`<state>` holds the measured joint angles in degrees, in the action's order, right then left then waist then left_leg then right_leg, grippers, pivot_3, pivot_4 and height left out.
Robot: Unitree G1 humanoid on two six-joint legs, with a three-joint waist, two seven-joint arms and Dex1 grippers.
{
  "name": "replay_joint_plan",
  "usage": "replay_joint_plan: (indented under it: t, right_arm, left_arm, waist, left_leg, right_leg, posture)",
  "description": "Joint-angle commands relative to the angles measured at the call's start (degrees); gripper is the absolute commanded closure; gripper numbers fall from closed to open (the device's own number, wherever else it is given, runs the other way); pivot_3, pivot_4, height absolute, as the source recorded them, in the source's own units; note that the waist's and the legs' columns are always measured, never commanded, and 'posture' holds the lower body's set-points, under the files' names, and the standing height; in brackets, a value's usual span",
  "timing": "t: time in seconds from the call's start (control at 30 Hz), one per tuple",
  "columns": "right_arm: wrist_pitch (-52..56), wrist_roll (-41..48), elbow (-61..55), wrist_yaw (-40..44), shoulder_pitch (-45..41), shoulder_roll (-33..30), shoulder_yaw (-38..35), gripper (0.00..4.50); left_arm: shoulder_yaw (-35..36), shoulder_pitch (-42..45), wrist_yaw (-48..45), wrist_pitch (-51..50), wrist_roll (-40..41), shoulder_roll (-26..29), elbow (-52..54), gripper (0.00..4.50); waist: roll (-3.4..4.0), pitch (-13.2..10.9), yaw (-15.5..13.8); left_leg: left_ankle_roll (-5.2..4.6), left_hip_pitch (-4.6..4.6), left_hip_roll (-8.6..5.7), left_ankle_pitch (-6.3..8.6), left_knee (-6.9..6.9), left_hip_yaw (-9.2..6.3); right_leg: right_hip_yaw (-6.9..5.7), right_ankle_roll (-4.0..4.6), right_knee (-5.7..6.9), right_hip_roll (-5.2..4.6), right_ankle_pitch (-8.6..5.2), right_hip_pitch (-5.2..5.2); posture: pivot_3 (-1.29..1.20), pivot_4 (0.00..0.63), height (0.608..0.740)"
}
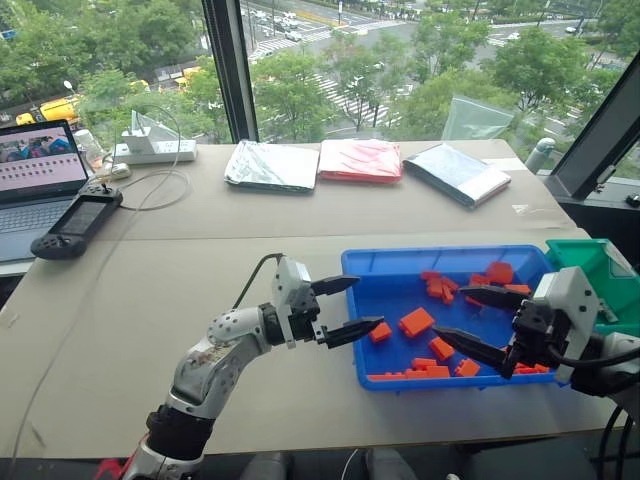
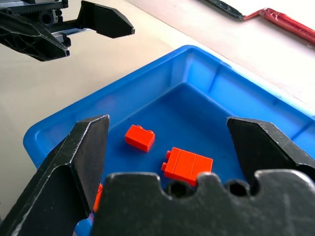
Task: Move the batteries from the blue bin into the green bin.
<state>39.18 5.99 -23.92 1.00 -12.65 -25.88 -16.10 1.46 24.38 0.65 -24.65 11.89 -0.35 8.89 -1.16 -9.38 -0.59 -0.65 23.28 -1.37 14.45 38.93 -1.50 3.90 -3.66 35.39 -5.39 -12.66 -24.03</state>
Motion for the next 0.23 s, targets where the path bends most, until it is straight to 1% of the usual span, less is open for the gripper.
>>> replay_joint_plan:
  t: [0.03, 0.1, 0.23]
  right_arm:
    - [-5.05, -3.24, 2.89, -1.14, -1.91, -0.67, 0.29, 0.1]
    - [-5.86, -4.26, 4.41, -1.16, -2.72, -0.64, 1.14, 0.1]
    - [-7.15, -5.51, 5.43, -0.89, -2.72, 0.28, 2.72, 0.1]
  left_arm:
    - [0.84, -0.32, 2.76, 1.97, -2.99, 0.42, 1.98, 0.0]
    - [0.76, -0.48, 2.56, 2.01, -3.59, 0.96, 2.56, 0.0]
    - [1.06, -0.97, 2.0, 2.15, -2.94, 0.82, 3.61, 0.0]
  waist:
    - [0.0, 0.0, 0.06]
    - [0.0, 0.0, 0.21]
    - [0.0, 0.0, 0.48]
  left_leg:
    - [0.03, 0.01, 0.0, -0.02, 0.0, 0.02]
    - [0.08, -0.03, -0.01, -0.05, 0.01, 0.03]
    - [0.16, -0.09, 0.01, -0.13, 0.02, 0.08]
  right_leg:
    - [0.02, 0.0, 0.09, 0.01, 0.0, -0.05]
    - [0.03, 0.01, 0.36, 0.02, 0.0, -0.08]
    - [0.05, 0.05, 0.38, 0.08, -0.01, -0.08]
  posture:
    - [0.0, 0.15, 0.74]
    - [0.0, 0.15, 0.74]
    - [0.0, 0.15, 0.74]
